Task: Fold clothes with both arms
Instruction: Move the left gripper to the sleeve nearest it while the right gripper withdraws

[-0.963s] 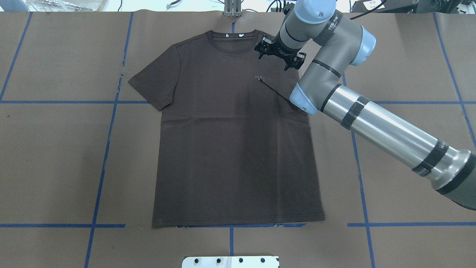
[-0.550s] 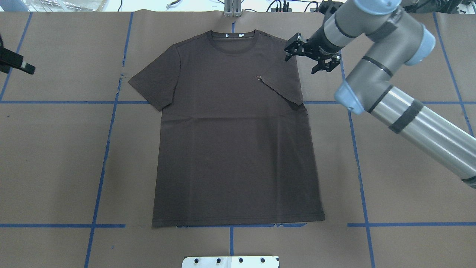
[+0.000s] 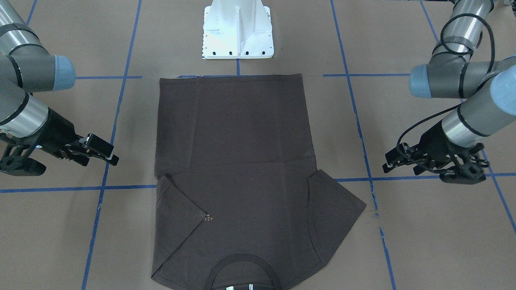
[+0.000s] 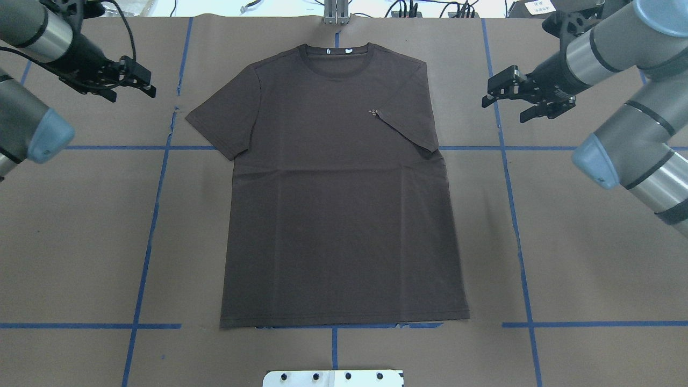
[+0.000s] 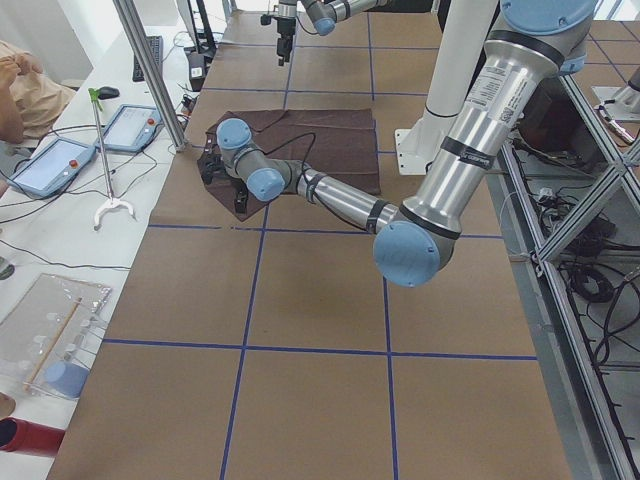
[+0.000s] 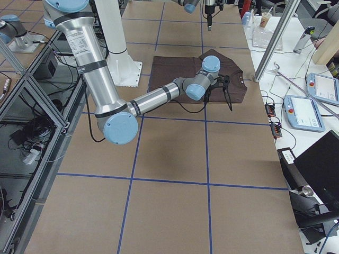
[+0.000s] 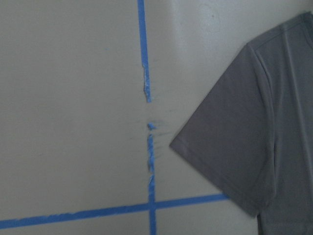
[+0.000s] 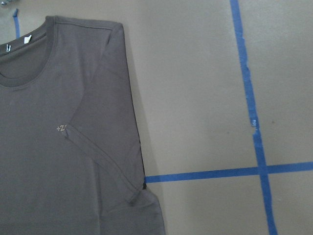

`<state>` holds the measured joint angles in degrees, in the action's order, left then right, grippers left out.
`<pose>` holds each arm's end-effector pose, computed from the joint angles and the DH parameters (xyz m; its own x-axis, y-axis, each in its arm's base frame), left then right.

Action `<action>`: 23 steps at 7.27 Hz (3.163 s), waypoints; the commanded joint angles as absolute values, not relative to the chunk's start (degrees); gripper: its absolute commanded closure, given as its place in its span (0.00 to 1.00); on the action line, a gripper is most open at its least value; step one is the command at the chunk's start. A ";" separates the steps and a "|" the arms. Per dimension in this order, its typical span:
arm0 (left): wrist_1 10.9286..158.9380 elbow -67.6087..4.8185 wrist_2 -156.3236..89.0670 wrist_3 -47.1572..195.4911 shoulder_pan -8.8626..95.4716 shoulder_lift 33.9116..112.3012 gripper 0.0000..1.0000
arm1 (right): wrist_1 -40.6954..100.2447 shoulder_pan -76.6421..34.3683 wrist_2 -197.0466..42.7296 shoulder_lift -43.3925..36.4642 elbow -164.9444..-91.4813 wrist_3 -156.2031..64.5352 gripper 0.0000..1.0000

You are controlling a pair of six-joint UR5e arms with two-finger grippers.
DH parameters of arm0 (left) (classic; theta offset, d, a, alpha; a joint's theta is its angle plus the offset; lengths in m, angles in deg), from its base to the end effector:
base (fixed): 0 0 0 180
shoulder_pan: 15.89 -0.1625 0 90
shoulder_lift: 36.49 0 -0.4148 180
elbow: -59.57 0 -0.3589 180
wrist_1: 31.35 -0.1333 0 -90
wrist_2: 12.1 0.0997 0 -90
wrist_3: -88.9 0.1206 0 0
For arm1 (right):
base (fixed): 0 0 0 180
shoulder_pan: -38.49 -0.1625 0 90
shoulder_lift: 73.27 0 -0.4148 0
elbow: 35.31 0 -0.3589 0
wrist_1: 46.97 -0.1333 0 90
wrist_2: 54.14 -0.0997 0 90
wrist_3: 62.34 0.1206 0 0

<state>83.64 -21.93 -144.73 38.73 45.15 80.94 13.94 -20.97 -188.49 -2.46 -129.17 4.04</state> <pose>0.2763 -0.6059 0.4090 0.5345 0.0075 -0.8452 0.0963 0.9929 0.0697 -0.2606 -0.5381 0.3879 0.4201 0.1483 0.8953 -0.1824 0.9802 -0.0767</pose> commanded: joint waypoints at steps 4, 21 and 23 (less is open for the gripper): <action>92.82 -6.97 -135.32 29.31 38.78 88.05 0.22 | 13.85 -22.41 -189.23 1.61 -132.25 2.09 0.00; 100.40 0.16 -132.94 29.40 37.11 89.72 0.51 | 14.02 -21.98 -189.05 1.08 -131.90 3.14 0.00; 100.40 0.16 -132.94 29.40 37.11 89.72 0.56 | 14.37 -21.80 -189.14 1.00 -131.81 3.23 0.00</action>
